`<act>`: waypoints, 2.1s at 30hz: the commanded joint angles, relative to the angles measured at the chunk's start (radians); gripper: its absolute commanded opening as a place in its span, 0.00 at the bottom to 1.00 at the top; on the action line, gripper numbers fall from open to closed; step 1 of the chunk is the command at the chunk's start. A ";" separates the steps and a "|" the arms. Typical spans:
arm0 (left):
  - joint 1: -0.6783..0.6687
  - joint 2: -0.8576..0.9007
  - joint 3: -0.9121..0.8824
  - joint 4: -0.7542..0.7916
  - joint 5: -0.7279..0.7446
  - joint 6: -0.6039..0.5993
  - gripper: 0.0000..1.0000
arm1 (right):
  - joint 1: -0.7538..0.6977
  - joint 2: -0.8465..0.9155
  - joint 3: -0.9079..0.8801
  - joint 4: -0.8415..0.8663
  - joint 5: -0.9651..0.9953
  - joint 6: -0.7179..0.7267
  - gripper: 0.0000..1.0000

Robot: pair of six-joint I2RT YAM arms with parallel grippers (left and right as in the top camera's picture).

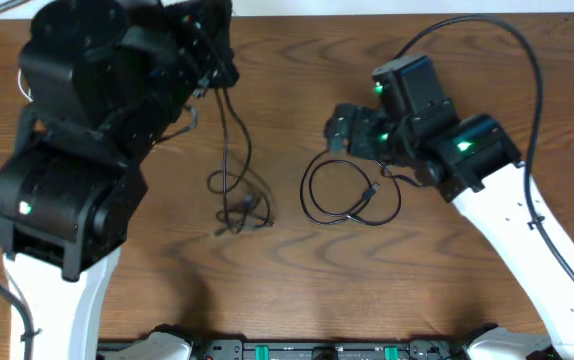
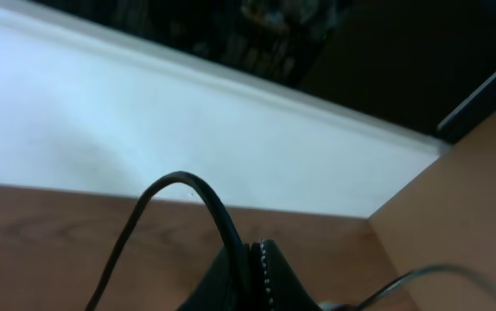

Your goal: Untangle cables

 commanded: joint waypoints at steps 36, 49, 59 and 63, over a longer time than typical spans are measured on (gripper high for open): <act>0.002 -0.163 0.019 0.082 0.154 -0.152 0.07 | 0.174 0.265 -0.346 0.605 -0.213 0.086 0.49; 0.002 -0.159 0.019 0.066 0.153 -0.092 0.08 | 0.145 0.039 -0.346 0.564 -0.304 0.031 0.70; 0.002 -0.169 0.019 0.094 0.201 -0.102 0.08 | 0.156 0.124 -0.346 0.459 -0.077 0.039 0.69; 0.002 -0.190 0.019 0.101 0.200 -0.111 0.07 | 0.153 0.198 -0.346 0.456 -0.078 0.042 0.60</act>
